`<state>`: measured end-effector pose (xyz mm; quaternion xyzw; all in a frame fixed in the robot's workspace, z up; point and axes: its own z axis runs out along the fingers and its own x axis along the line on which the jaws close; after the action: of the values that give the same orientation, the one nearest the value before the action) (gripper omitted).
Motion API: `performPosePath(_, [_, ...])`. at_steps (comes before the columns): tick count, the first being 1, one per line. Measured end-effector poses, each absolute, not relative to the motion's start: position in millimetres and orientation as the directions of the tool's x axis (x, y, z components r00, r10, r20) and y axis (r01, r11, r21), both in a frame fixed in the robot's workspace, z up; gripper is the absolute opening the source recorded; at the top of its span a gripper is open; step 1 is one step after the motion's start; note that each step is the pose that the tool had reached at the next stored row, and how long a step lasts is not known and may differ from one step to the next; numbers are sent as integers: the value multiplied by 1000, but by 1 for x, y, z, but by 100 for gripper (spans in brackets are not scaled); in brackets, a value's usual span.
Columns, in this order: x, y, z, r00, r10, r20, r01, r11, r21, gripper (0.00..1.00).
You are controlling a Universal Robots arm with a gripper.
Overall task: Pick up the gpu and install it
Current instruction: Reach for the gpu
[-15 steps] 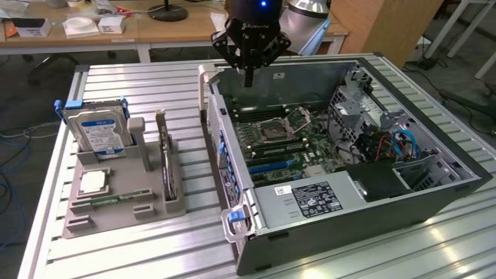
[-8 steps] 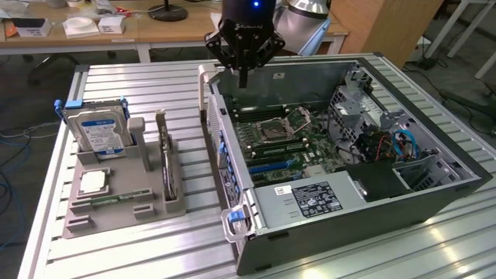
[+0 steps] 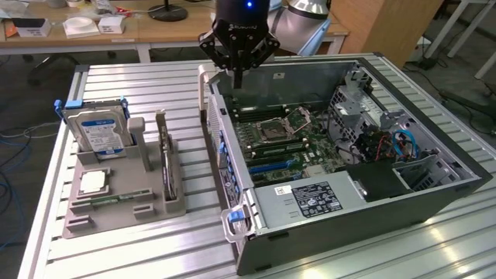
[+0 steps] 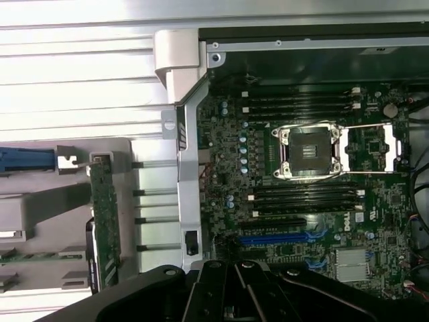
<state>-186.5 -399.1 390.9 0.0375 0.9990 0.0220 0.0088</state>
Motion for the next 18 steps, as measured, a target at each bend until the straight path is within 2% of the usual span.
performPosePath(18, [-206, -399, 390, -997, 75, -7, 75, 996, 44, 10])
